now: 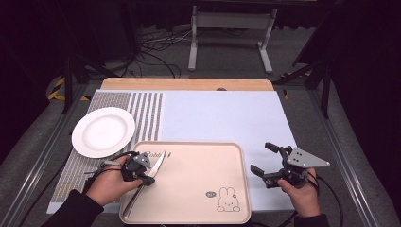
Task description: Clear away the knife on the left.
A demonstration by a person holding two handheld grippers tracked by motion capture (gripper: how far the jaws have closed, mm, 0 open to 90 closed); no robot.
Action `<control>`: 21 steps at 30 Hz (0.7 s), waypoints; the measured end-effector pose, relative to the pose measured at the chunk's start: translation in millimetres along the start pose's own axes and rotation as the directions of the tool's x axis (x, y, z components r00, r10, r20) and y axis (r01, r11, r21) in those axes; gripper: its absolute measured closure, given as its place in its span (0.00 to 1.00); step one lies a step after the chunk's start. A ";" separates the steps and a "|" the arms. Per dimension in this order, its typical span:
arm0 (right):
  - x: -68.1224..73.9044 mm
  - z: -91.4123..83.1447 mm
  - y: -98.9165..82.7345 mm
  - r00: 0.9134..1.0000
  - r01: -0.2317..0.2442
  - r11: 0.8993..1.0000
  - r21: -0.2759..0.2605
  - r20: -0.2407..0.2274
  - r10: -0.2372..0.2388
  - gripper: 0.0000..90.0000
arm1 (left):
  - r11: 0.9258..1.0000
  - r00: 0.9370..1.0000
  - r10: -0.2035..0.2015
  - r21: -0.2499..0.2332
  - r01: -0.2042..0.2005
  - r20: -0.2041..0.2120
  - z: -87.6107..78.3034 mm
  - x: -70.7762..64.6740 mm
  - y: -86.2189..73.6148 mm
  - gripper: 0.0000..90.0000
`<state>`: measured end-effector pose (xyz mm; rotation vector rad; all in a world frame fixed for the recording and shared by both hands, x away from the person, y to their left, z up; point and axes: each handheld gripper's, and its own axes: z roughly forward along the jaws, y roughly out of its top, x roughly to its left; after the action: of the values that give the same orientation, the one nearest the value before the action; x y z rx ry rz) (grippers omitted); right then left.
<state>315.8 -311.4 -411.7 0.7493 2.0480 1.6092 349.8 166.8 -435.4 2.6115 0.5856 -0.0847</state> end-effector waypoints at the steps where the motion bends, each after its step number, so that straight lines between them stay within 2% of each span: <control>1: 0.0 0.1 0.0 1.000 0.000 1.000 0.001 0.001 0.000 0.03 | 1.000 1.000 0.000 -0.001 0.000 0.001 -0.5 0.8 -1.2 1.00; 3: 0.0 0.1 0.0 1.000 0.000 1.000 0.001 0.001 0.000 0.03 | 1.000 1.000 -0.014 0.000 0.014 -0.002 -1.4 0.6 -2.7 1.00; 4: 0.0 0.1 -0.1 1.000 0.000 1.000 0.001 0.001 0.000 0.03 | 1.000 1.000 -0.006 -0.003 0.006 -0.002 -1.7 1.5 -3.5 1.00; 7: 0.1 0.1 0.0 1.000 0.000 1.000 0.001 0.001 0.000 0.03 | 1.000 1.000 -0.021 -0.005 0.021 -0.006 -2.9 1.9 -6.1 1.00; 21: -0.1 1.0 -0.8 1.000 0.000 1.000 0.006 0.003 0.000 0.03 | 0.999 0.999 -0.042 -0.004 0.042 -0.014 -8.4 5.3 -16.2 1.00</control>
<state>316.4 -310.9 -412.8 0.7536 2.0520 1.6012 347.5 185.6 -435.7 2.5982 0.6453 -0.0783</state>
